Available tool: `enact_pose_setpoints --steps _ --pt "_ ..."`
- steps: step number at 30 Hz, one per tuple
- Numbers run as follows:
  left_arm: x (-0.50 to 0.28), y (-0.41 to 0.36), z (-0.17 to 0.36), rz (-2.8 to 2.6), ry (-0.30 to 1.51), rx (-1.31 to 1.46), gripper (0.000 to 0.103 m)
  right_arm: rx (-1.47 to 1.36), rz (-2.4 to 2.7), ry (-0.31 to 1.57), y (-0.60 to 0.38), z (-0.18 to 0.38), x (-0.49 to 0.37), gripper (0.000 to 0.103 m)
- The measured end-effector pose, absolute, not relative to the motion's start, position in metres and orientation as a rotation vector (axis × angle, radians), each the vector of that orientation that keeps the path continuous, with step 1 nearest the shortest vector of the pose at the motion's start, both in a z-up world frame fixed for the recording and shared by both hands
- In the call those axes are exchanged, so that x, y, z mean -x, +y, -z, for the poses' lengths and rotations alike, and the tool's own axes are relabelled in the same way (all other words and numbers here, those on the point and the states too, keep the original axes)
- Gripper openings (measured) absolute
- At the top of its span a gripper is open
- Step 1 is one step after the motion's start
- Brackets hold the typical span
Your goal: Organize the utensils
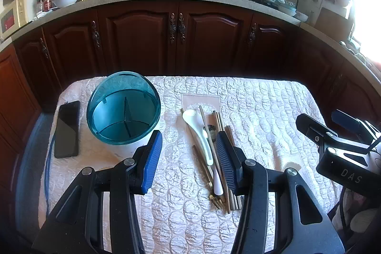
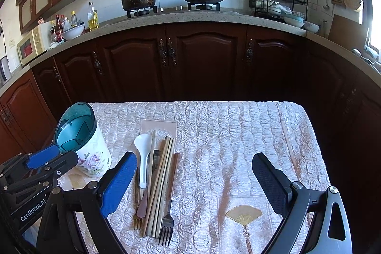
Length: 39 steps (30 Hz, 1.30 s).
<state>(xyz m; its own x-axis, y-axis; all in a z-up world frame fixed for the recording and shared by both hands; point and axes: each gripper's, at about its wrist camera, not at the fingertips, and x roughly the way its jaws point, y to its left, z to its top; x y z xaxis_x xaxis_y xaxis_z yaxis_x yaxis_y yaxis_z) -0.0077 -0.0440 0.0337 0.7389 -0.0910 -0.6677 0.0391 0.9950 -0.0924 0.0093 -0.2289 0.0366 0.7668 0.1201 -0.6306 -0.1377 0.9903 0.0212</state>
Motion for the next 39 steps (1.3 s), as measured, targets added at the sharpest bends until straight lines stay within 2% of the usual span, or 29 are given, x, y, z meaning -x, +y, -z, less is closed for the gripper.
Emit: enact_pose_setpoints --steps 39 --pt "-0.005 -0.053 -0.014 0.069 0.783 0.055 0.047 0.021 -0.109 0.749 -0.243 -0.016 -0.020 0.097"
